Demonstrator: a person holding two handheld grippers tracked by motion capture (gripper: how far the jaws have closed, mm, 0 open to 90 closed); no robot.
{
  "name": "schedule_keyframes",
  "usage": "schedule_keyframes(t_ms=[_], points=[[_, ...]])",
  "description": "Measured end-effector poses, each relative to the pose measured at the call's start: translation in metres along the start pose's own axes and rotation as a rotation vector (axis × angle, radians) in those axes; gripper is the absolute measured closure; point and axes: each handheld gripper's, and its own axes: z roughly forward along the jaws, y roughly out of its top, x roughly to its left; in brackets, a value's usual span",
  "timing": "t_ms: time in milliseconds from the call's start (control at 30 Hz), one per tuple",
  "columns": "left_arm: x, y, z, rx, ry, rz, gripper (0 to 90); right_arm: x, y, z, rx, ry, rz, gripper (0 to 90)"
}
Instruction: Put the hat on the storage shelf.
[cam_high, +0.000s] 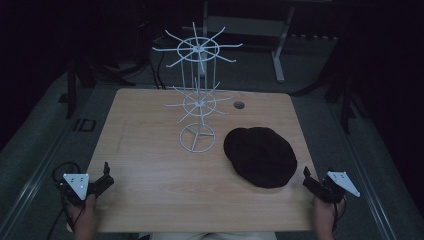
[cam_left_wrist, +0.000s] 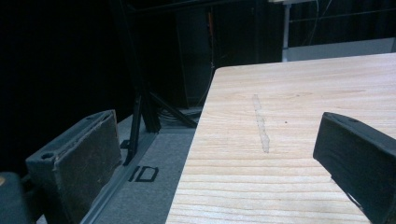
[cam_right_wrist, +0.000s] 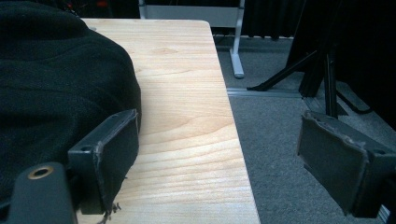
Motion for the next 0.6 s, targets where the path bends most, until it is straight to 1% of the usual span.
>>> schedule_keyframes(t_ms=[133, 300, 333, 400, 433, 500, 600], points=[[-0.0003, 0.0000, -0.0001, 0.001, 0.003, 0.004, 1.3, -0.0002, 0.0002, 0.0005, 0.005, 0.001, 0.004, 12.7], [-0.0019, 0.0003, 0.0001, 0.009, 0.019, 0.017, 1.3, -0.0002, 0.0007, 0.0016, 0.017, 0.006, 0.001, 12.7], [-0.0020, 0.0003, 0.0001, 0.010, 0.017, 0.018, 1.3, -0.0002, 0.0010, 0.0024, 0.025, 0.013, -0.001, 12.7], [-0.0024, 0.0006, 0.0002, 0.024, 0.036, 0.022, 1.3, -0.0004, 0.0012, 0.0029, 0.033, 0.014, 0.004, 12.7], [-0.0024, 0.0006, 0.0002, 0.024, 0.036, 0.022, 1.3, -0.0010, 0.0015, 0.0034, 0.043, 0.023, 0.009, 12.7], [-0.0020, 0.0010, 0.0004, 0.040, 0.047, 0.021, 1.3, -0.0023, 0.0021, 0.0051, 0.063, 0.035, 0.020, 13.0], [-0.0017, 0.0011, 0.0006, 0.048, 0.055, 0.020, 1.3, -0.0027, 0.0034, 0.0079, 0.102, 0.043, 0.028, 13.3]])
